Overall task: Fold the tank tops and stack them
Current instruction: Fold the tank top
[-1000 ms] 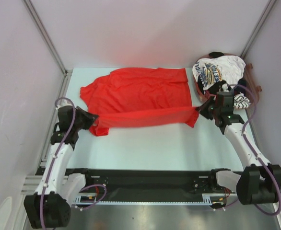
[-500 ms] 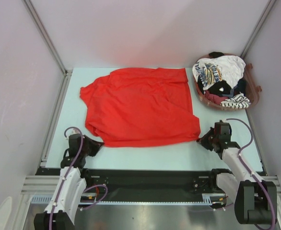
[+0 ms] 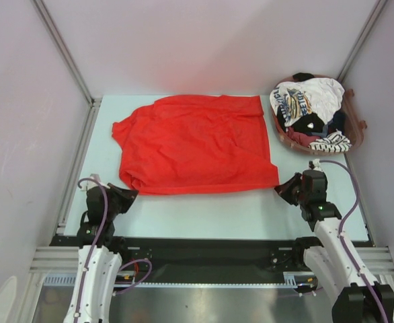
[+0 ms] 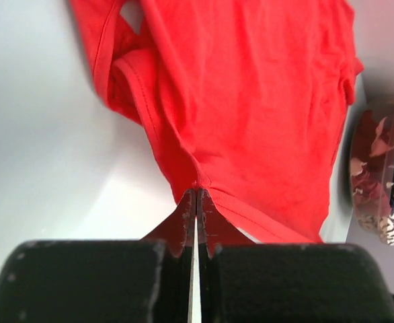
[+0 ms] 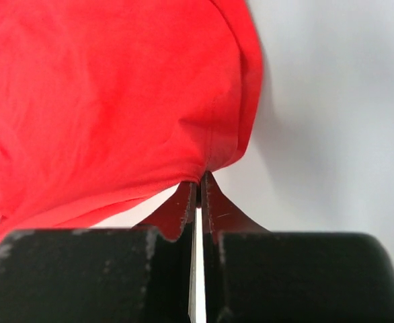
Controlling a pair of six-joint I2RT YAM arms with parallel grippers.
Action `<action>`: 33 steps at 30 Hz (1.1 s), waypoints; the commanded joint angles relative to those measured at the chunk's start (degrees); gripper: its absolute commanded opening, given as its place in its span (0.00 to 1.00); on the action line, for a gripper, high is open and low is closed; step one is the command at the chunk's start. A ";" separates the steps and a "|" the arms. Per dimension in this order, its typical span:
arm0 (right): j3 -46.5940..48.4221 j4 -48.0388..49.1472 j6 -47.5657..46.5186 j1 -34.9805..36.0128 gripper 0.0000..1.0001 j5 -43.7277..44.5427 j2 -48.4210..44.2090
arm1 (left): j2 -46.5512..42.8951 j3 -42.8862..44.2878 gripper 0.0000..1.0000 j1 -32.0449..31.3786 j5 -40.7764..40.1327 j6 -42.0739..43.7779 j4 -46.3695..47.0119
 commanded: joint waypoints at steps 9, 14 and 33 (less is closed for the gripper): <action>-1.76 -7.07 4.02 6.53 0.00 5.57 -0.97 | 4.14 3.97 0.00 -0.01 -4.82 0.63 -4.84; -2.28 -9.62 4.02 6.53 0.00 6.63 -4.92 | 1.08 3.44 0.00 -0.02 -6.31 0.11 -6.42; 15.81 -2.68 -7.40 9.42 0.00 14.88 23.10 | 19.78 10.56 0.03 -0.10 -12.03 6.25 6.58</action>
